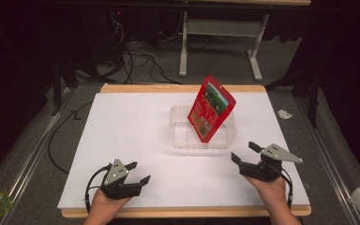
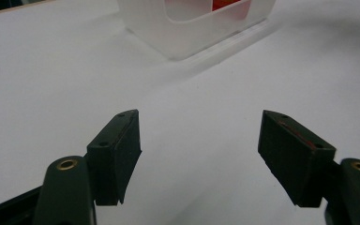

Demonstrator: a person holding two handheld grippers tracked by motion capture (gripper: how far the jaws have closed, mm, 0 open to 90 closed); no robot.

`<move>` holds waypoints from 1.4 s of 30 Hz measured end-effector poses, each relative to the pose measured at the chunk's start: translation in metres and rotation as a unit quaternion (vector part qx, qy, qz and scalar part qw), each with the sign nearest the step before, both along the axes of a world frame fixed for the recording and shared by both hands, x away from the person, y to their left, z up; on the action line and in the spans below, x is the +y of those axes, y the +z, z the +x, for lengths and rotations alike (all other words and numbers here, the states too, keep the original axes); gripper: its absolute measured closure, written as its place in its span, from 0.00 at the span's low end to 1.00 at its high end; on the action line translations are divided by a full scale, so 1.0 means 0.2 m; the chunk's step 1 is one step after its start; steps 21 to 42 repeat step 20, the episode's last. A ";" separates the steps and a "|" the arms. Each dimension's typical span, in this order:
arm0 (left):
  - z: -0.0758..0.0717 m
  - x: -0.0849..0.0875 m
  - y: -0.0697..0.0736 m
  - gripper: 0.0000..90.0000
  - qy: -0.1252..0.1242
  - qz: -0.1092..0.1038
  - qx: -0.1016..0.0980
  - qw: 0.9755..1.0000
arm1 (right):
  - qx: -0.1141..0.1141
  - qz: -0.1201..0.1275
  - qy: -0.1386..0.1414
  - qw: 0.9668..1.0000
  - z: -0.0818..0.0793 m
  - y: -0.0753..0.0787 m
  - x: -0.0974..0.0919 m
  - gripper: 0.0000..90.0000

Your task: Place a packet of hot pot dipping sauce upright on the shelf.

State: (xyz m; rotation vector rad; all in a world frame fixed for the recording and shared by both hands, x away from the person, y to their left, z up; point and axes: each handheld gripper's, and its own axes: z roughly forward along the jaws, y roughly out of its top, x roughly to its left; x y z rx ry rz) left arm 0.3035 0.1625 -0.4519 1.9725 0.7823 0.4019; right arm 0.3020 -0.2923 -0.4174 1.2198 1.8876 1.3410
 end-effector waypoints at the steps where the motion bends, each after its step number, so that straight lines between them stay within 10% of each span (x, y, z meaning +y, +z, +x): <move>1: 0.00 0.00 0.00 0.34 0.001 -0.001 0.001 1.000 | -0.001 -0.003 -0.002 1.000 -0.03 0.00 -0.02 0.18; 8: 0.00 -0.03 0.00 0.32 0.001 -0.013 0.006 1.000 | 0.002 -0.025 -0.025 0.999 -0.22 -0.06 -0.19 0.10; 18: 0.02 -0.07 0.01 0.17 0.011 -0.015 -0.001 1.000 | 0.007 -0.025 -0.029 0.999 -0.21 -0.07 -0.20 0.07; 42: 0.02 -0.07 0.01 0.17 0.014 -0.016 -0.001 1.000 | 0.011 -0.025 -0.031 0.999 -0.21 -0.08 -0.20 0.07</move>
